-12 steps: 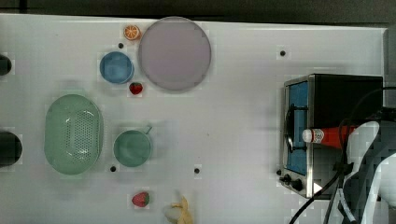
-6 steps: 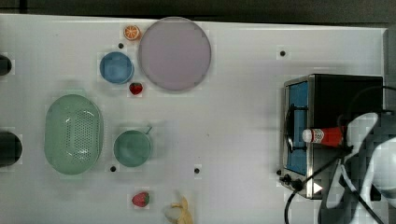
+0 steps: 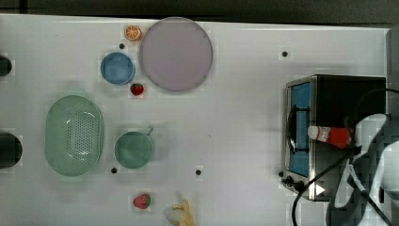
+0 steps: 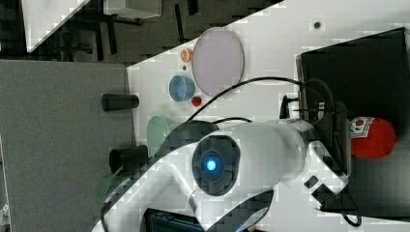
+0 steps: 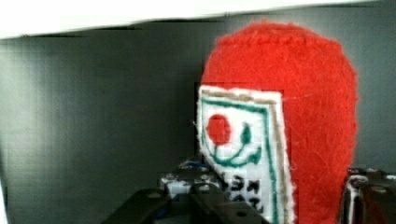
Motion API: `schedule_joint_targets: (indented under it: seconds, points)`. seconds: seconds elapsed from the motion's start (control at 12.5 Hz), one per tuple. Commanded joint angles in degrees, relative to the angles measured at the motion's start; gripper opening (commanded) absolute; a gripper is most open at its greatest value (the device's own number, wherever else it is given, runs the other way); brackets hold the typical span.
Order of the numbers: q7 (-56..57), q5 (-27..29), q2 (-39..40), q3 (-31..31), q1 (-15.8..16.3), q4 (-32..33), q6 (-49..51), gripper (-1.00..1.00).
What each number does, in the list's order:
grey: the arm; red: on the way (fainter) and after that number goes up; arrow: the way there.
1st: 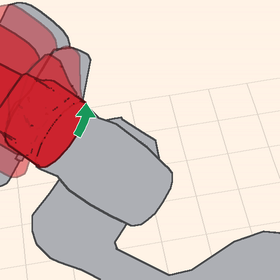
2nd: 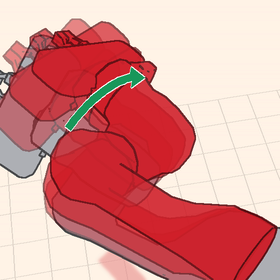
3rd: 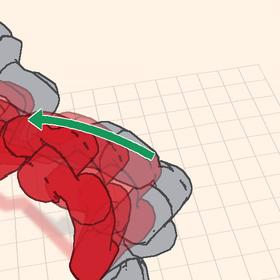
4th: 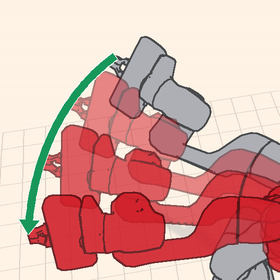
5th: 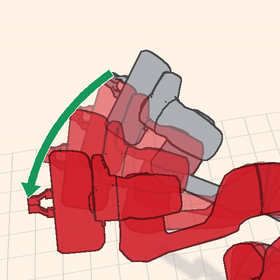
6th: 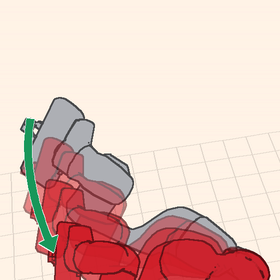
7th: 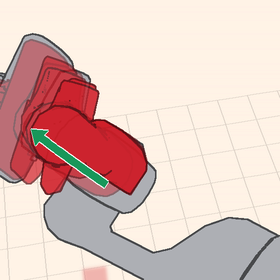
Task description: Pick Ketchup from oven and place it on table.
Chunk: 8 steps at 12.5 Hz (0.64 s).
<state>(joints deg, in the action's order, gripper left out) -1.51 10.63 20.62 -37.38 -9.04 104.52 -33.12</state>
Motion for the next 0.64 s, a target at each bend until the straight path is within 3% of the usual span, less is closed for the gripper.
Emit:
schedule_joint_targets:
  seconds: [0.08,0.24,0.64]
  points:
    - [1.41,0.04,-7.83,1.11,4.29,-7.83,12.21,0.26]
    - [1.38,-0.70,-11.55,2.73,7.19,-9.88,22.44,0.26]
    - [0.86,-1.78,-13.13,16.79,14.03,-8.45,23.55,0.26]
